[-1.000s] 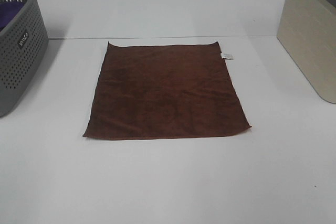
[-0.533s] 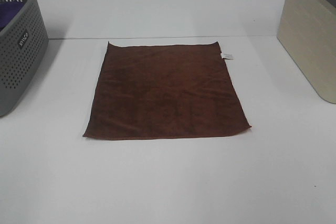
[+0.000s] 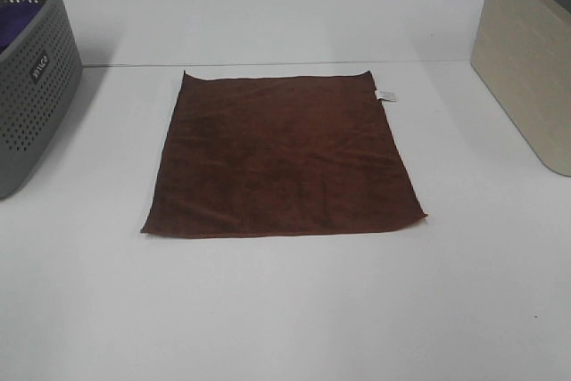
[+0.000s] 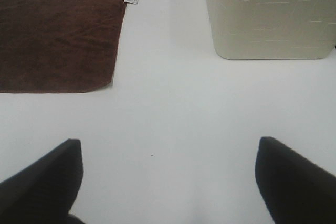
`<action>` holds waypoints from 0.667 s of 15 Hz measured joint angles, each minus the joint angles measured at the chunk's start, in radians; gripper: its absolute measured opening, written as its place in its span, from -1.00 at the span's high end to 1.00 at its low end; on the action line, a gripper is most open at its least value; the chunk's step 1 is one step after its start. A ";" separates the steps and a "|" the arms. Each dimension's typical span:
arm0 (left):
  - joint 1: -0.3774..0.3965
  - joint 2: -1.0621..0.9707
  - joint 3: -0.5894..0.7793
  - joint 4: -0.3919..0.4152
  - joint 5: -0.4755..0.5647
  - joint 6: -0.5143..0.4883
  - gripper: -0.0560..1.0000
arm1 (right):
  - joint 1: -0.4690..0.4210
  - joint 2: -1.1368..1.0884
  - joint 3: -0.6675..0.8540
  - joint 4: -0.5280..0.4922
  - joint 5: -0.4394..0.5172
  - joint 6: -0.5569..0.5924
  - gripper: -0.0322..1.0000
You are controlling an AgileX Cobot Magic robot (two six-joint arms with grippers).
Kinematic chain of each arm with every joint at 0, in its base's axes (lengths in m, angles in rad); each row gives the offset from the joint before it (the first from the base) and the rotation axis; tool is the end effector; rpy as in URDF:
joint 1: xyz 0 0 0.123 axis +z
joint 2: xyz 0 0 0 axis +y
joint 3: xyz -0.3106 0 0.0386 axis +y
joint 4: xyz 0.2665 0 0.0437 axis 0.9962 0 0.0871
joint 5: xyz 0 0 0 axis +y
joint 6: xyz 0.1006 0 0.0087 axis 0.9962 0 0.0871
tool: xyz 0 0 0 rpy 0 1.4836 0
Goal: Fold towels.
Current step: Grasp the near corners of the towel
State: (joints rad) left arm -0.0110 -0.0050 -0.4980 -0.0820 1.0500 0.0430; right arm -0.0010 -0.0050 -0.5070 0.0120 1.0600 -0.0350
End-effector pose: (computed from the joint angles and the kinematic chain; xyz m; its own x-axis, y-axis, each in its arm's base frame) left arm -0.0082 -0.0071 0.2822 -0.4423 0.0070 -0.8968 0.0756 0.9967 -0.0295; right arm -0.0095 0.0011 0.2837 -0.4442 -0.0287 -0.8955 -0.0213 0.9995 -0.0214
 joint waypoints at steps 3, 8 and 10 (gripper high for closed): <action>0.000 0.000 0.000 0.000 0.000 0.000 -0.51 | 0.000 0.000 0.000 0.000 0.000 0.000 -0.72; 0.000 0.000 0.000 0.000 0.000 0.000 -0.51 | 0.000 0.000 0.000 0.000 0.000 0.000 -0.72; 0.000 0.000 0.000 0.000 0.000 0.000 -0.51 | 0.000 0.000 0.000 0.000 0.000 0.000 -0.72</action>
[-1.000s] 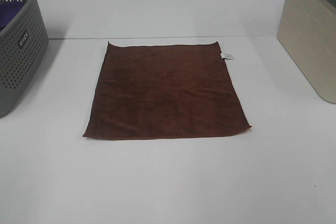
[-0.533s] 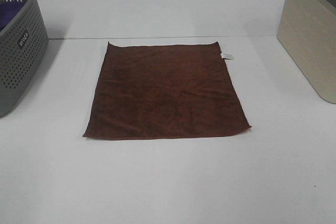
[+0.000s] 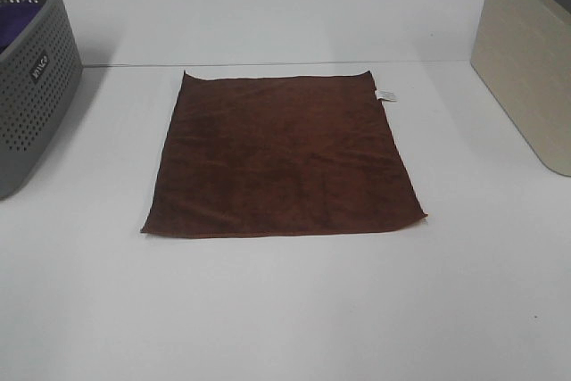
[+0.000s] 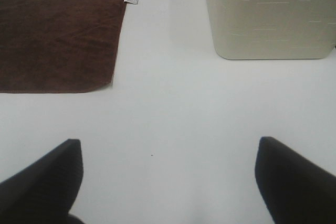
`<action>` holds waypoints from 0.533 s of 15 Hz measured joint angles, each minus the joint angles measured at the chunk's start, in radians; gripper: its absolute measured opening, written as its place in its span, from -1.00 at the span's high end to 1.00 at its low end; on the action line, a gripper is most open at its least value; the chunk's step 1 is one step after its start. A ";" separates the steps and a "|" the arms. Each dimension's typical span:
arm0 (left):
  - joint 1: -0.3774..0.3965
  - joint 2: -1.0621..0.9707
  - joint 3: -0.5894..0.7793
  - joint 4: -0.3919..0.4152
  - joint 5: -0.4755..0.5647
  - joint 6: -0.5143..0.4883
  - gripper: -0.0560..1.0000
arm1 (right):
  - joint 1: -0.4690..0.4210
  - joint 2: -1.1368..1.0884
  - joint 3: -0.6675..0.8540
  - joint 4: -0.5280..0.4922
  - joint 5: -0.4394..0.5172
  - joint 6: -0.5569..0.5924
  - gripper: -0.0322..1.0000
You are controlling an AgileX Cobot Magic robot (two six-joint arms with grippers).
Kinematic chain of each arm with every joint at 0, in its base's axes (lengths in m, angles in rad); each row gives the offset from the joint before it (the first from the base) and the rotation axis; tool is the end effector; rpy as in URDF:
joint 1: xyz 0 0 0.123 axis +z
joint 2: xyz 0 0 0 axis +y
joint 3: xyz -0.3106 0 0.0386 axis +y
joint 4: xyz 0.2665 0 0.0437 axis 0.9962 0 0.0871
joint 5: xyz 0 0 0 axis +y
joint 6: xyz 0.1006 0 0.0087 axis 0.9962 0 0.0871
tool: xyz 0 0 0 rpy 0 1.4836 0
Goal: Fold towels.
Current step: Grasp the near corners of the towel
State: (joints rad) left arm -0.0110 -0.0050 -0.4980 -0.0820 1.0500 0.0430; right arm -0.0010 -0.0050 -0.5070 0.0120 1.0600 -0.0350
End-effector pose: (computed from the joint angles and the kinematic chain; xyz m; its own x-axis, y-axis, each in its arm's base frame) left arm -0.0082 -0.0071 0.2822 -0.4423 0.0070 -0.8968 0.0756 0.9967 -0.0295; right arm -0.0095 0.0011 0.2837 -0.4442 -0.0287 -0.8955 -0.0213 0.9995 -0.0214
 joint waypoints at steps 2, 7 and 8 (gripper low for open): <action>0.000 0.000 0.000 0.000 0.000 0.000 -0.51 | 0.000 0.000 0.000 0.000 0.000 0.000 -0.72; 0.000 0.000 0.000 0.000 0.000 0.000 -0.51 | 0.000 0.000 0.000 0.000 0.000 0.000 -0.72; 0.000 0.000 0.000 0.000 0.000 0.000 -0.51 | 0.000 0.000 0.000 0.000 0.000 0.000 -0.72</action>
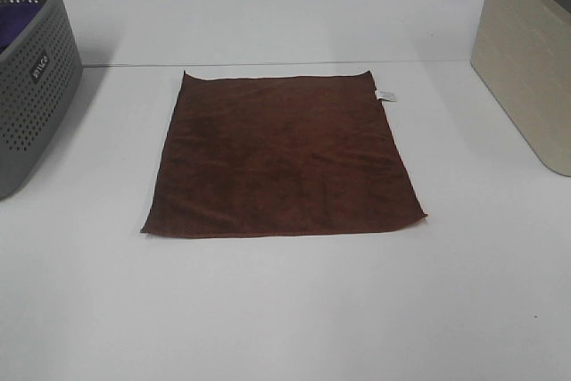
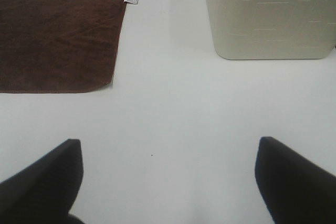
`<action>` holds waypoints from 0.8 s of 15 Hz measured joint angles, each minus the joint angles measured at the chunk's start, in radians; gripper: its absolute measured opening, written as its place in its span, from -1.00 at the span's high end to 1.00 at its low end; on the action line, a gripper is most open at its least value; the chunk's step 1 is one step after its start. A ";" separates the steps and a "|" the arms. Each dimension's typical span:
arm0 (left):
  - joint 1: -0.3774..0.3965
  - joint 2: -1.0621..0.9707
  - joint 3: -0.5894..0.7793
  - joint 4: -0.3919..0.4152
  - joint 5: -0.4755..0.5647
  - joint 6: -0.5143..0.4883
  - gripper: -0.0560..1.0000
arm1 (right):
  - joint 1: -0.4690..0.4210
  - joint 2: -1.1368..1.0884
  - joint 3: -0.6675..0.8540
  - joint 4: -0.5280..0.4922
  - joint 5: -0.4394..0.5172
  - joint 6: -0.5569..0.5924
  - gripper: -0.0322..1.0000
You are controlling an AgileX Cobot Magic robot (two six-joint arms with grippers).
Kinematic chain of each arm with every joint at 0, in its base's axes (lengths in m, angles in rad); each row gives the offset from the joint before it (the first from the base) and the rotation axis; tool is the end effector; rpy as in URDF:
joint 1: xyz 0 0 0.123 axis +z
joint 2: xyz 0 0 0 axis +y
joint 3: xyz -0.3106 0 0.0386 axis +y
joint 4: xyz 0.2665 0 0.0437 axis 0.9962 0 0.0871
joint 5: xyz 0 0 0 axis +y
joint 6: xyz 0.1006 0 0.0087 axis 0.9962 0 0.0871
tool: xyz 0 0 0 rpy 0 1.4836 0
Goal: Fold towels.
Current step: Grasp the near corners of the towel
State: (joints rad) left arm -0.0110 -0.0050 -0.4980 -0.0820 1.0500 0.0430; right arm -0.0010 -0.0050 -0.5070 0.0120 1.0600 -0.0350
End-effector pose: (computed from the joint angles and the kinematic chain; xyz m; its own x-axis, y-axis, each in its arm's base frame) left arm -0.0082 -0.0071 0.2822 -0.4423 0.0070 -0.8968 0.0756 0.9967 -0.0295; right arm -0.0095 0.0011 0.2837 -0.4442 -0.0287 -0.8955 -0.0213 0.9995 -0.0214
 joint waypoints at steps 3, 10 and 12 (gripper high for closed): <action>0.000 0.000 0.000 0.000 0.000 0.000 -0.51 | 0.000 0.000 0.000 0.000 0.000 0.000 -0.72; 0.000 0.000 0.000 0.000 0.000 0.000 -0.51 | 0.000 0.000 0.000 0.000 0.000 0.000 -0.72; 0.000 0.000 0.000 0.000 0.000 0.000 -0.51 | 0.000 0.000 0.000 0.000 0.000 0.000 -0.72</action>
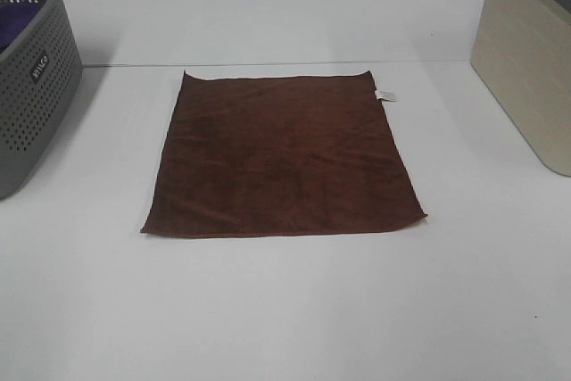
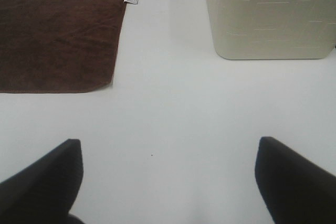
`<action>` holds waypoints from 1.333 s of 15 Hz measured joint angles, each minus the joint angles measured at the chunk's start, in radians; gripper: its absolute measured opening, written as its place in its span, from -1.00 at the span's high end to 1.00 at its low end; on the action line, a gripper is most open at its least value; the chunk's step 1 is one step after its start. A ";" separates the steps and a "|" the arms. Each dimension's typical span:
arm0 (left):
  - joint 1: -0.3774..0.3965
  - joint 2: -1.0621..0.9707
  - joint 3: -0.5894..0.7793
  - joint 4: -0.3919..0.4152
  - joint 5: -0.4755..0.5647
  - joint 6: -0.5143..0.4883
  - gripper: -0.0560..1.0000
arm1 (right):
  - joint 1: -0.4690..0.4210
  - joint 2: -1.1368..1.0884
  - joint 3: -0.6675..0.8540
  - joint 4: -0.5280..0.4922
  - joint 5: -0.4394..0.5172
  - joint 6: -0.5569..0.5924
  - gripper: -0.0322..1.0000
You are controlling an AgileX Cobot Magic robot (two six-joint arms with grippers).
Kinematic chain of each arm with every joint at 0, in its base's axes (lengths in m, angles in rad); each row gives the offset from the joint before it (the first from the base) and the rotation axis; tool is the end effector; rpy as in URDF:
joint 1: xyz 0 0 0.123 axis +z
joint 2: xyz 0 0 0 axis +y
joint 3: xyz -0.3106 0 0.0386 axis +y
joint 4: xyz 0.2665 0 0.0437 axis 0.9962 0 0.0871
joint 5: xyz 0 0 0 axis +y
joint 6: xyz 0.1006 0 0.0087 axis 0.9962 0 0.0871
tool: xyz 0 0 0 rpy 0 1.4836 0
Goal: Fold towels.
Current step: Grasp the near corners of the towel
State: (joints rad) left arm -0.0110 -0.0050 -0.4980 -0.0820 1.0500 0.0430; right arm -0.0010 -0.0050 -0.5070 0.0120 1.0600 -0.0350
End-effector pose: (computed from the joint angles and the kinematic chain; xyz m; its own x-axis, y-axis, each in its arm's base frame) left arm -0.0082 -0.0071 0.2822 -0.4423 0.0070 -0.8968 0.0756 0.9967 -0.0295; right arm -0.0095 0.0011 0.2837 -0.4442 -0.0287 -0.8955 -0.0213 0.9995 -0.0214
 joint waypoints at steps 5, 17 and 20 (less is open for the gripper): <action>0.000 0.000 0.000 0.000 0.000 0.000 -0.51 | 0.000 0.000 0.000 0.000 0.000 0.000 -0.72; 0.000 0.000 0.000 0.000 0.000 0.000 -0.51 | 0.000 0.000 0.000 0.000 0.000 0.000 -0.72; 0.000 0.000 0.000 0.000 0.000 0.000 -0.51 | 0.000 0.000 0.000 0.000 0.000 0.000 -0.72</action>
State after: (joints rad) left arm -0.0110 -0.0050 -0.4980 -0.0820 1.0500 0.0430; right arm -0.0010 -0.0050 -0.5070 0.0120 1.0600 -0.0350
